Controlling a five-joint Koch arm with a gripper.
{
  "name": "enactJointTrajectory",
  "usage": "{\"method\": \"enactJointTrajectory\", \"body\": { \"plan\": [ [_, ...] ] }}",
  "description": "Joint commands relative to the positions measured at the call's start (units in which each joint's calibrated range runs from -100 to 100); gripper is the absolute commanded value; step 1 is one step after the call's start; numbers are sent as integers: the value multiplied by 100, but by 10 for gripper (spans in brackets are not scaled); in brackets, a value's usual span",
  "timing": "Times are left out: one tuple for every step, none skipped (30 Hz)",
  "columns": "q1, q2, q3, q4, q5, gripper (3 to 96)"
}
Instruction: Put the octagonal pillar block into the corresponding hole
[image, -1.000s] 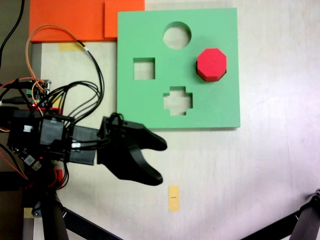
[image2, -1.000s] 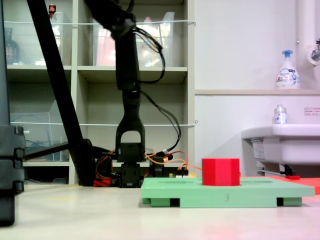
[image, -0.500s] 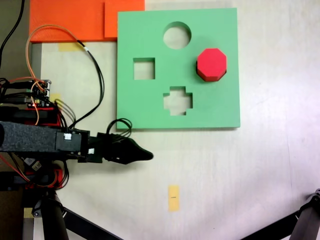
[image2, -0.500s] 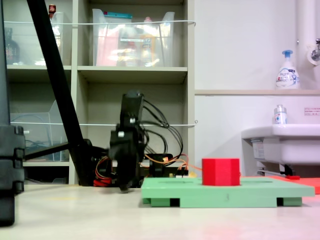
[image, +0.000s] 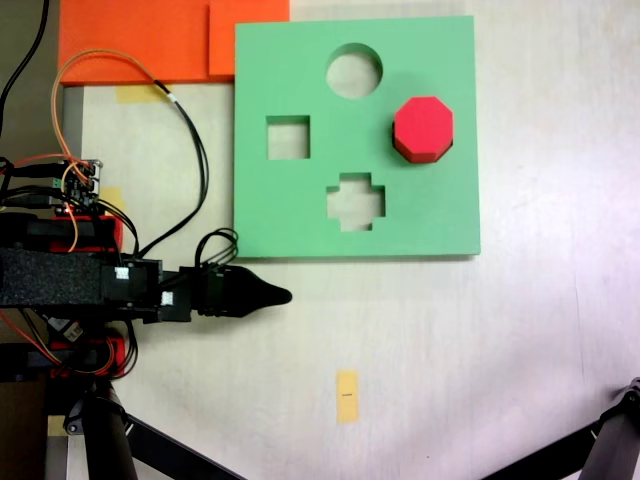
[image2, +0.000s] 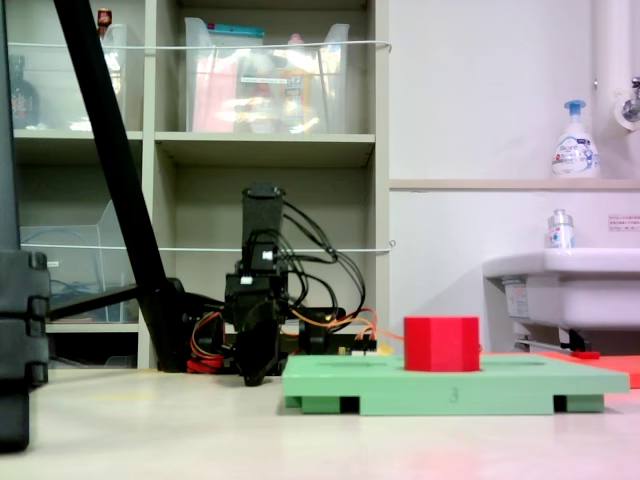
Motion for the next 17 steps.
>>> {"method": "enactJointTrajectory", "body": {
  "plan": [
    [20,-55,-127,-628,-34,495],
    [20,-55,-127,-628,-29,495],
    [20,-55,-127,-628,-29,495],
    [20,-55,-127,-628,-29,495],
    [20,-55,-127,-628,-29,495],
    [20,-55,-127,-628,-29,495],
    [20,-55,-127,-628,-29,495],
    [20,-55,-127,-628,-29,495],
    [20,-55,-127,-628,-29,495],
    [20,-55,-127,-628,-29,495],
    [20,-55,-127,-628,-29,495],
    [20,-55,-127,-628,-29,495],
    [20,-55,-127,-628,-29,495],
    [20,-55,-127,-628,-29,495],
    [20,-55,-127,-628,-29,495],
    [20,-55,-127,-628,-29,495],
    [20,-55,-127,-628,-29,495]
  ]
}}
